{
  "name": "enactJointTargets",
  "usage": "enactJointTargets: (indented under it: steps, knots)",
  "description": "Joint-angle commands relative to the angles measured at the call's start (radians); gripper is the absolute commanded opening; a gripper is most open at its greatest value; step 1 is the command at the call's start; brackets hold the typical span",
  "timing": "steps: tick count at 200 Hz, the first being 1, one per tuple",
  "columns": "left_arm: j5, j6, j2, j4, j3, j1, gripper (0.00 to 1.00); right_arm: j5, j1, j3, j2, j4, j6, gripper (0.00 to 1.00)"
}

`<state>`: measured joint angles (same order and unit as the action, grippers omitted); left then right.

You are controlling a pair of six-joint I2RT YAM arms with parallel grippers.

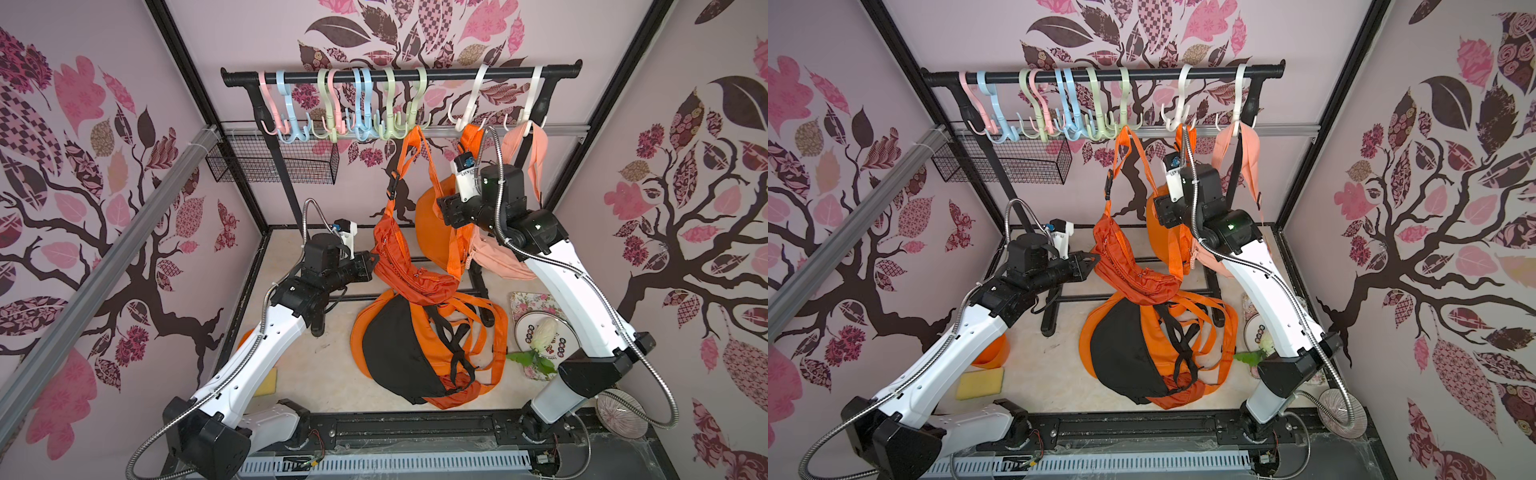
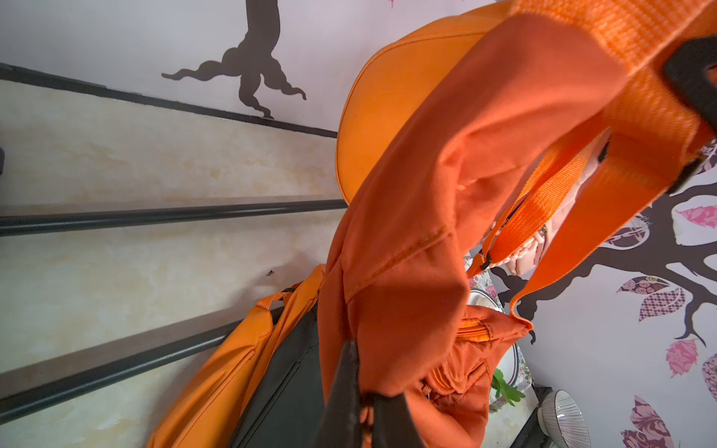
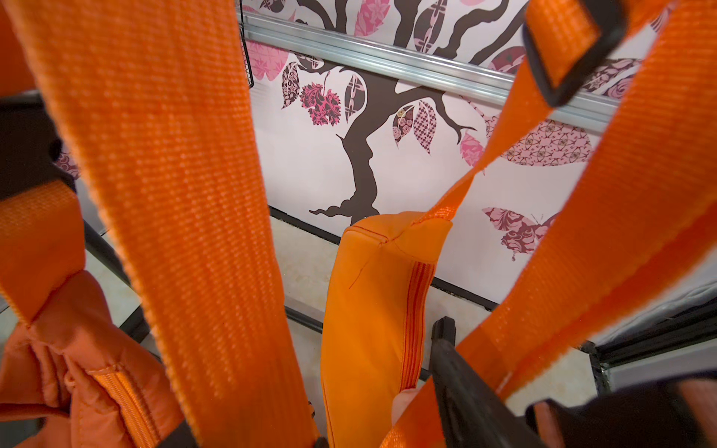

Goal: Hang the bag on a hook
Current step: Hang the bag on the hook.

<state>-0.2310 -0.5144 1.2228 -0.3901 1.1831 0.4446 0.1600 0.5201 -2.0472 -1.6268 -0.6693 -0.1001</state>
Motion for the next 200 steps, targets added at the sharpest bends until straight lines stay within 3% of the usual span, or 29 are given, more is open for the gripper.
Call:
enactJointTargets:
  steps: [1,61,146,200]
  knots:
    - [-0.021,-0.007,0.027,-0.019,-0.052,-0.004,0.00,0.004,-0.004,0.004,0.076,0.004,0.006,0.75]
    - [-0.036,-0.017,0.080,0.031,-0.095,-0.004,0.00,-0.001,-0.004,0.086,0.161,0.033,0.018,0.87]
    - [-0.056,-0.016,0.114,0.050,-0.123,-0.004,0.00,-0.020,-0.001,0.184,0.178,0.080,0.040,0.90]
    - [-0.070,-0.007,0.149,0.059,-0.133,-0.004,0.00,-0.113,0.000,0.244,0.180,0.116,0.071,0.91]
